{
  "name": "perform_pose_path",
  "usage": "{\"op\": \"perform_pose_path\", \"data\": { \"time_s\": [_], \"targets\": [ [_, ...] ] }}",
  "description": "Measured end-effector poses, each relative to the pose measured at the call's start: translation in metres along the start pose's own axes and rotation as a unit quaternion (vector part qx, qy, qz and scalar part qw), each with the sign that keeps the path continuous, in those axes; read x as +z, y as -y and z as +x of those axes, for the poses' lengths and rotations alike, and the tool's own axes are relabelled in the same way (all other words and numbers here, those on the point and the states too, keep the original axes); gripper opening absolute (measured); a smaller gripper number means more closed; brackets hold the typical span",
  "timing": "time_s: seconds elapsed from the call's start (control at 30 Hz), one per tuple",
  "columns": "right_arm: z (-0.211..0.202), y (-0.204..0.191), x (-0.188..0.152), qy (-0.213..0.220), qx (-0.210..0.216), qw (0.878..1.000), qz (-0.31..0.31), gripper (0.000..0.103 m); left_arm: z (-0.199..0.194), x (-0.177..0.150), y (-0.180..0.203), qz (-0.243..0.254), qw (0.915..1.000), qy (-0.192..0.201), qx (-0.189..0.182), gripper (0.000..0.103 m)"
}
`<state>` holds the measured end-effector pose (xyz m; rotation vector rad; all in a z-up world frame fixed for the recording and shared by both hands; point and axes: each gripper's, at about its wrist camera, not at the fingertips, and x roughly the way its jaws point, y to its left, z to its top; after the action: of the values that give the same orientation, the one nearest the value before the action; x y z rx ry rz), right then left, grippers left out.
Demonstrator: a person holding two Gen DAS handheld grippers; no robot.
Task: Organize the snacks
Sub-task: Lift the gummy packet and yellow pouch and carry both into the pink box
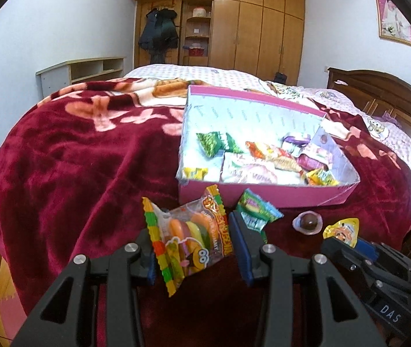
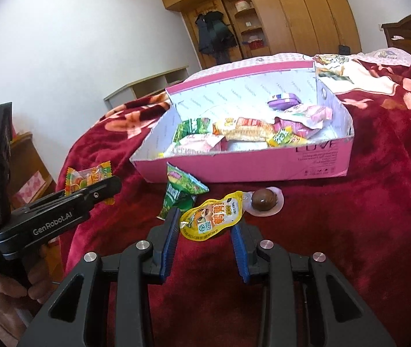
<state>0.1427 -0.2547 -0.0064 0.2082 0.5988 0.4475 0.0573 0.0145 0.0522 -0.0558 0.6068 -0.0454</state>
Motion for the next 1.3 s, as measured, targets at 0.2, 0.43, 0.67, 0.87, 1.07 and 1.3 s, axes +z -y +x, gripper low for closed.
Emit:
{"op": "perform_pose_path", "data": {
  "time_s": [0.2,0.43,0.67,0.87,1.07,1.3],
  "targets": [
    [-0.005,0.005,0.014,0.015,-0.010,1.000,-0.004,0.036,0.004,0.017,0.010,0.014,0.9998,0.013,-0.005,0.044],
    [-0.007,0.012,0.033,0.028,-0.024,0.999,-0.013,0.036,0.015,0.038,0.021,0.026,0.9993,0.025,-0.014,0.044],
    [-0.002,0.023,0.052,0.029,-0.042,0.999,-0.019,0.036,0.027,0.059,0.028,0.034,0.9987,0.034,-0.014,0.044],
    [0.006,0.031,0.068,0.031,-0.052,0.998,-0.023,0.036,0.038,0.071,0.033,0.038,0.9983,0.036,-0.024,0.044],
    [0.016,0.034,0.084,0.028,-0.058,0.997,-0.032,0.036,0.050,0.083,0.038,0.044,0.9979,0.039,-0.028,0.044],
    [0.034,0.039,0.106,0.025,-0.054,0.998,-0.021,0.036,0.068,0.099,0.045,0.055,0.9971,0.039,-0.034,0.044]
  ]
}}
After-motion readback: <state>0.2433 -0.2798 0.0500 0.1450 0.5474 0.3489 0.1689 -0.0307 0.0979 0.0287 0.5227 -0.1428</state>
